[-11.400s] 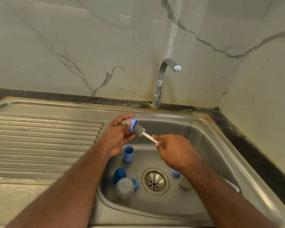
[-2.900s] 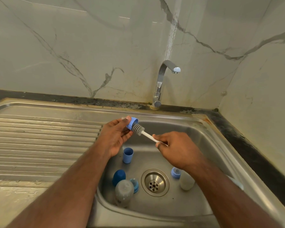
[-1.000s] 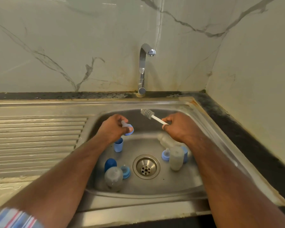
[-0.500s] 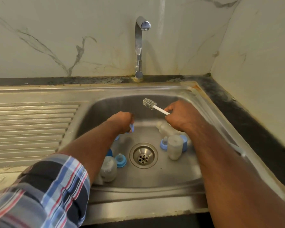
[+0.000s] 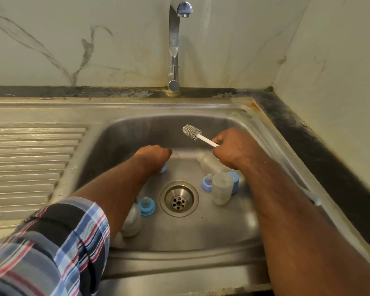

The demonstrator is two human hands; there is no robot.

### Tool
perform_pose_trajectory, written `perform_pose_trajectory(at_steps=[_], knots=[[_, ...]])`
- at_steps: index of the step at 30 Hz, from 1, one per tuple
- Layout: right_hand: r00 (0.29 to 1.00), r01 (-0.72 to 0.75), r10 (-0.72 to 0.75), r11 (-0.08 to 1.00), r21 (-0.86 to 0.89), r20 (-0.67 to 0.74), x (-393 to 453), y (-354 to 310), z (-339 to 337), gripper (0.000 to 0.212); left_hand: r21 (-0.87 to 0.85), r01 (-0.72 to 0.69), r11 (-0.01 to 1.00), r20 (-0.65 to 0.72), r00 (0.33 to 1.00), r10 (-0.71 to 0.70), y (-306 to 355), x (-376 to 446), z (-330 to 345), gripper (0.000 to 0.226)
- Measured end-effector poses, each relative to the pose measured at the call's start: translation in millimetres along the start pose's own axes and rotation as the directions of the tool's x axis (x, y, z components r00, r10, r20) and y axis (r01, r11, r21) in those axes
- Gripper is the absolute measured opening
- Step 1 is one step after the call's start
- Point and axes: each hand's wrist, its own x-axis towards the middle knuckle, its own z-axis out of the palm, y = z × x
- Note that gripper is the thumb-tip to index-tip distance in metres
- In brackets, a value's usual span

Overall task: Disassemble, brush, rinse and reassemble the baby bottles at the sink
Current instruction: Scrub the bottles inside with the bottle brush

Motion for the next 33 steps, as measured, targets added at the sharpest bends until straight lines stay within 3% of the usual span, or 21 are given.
perform_pose_trajectory(at_steps=[5, 7, 12, 23, 25, 28, 33], knots=[[1.000, -0.009, 0.009, 1.000, -0.002, 0.004, 0.5, 0.0, 1.3, 0.026, -0.045, 0.026, 0.999, 0.014, 1.000, -0.025, -5.9, -0.7, 0.4, 0.041], [1.000, -0.024, 0.024, 1.000, -0.013, -0.002, 0.7, 1.6, -0.8, 0.028, -0.045, 0.019, 0.999, -0.025, 0.999, -0.020, -5.6, -1.3, -2.8, 0.050], [0.993, -0.105, 0.101, 0.992, -0.064, -0.057, -0.5, 10.0, -9.2, 0.023, -0.125, -0.005, 0.992, -0.174, 0.985, -0.017, 3.5, 1.4, -8.6, 0.044], [0.984, -0.148, 0.141, 0.987, -0.056, -0.108, -1.9, 11.8, -12.7, 0.023, 0.066, -0.252, 0.966, -0.201, 0.944, 0.260, 73.3, 24.0, -17.0, 0.053], [0.986, -0.140, 0.134, 0.988, -0.059, -0.099, -1.1, 12.5, -11.9, 0.022, 0.057, -0.245, 0.968, -0.183, 0.950, 0.252, 76.4, 26.6, -13.2, 0.054], [0.988, -0.135, 0.131, 0.990, -0.044, -0.086, 0.6, 12.3, -11.0, 0.022, 0.040, -0.112, 0.993, -0.103, 0.988, 0.115, 65.5, 26.8, -7.8, 0.069], [0.991, -0.120, 0.118, 0.992, -0.025, -0.065, 1.1, 12.1, -9.3, 0.024, 0.046, -0.022, 0.999, 0.235, 0.972, 0.011, 45.4, 16.1, 1.9, 0.099]])
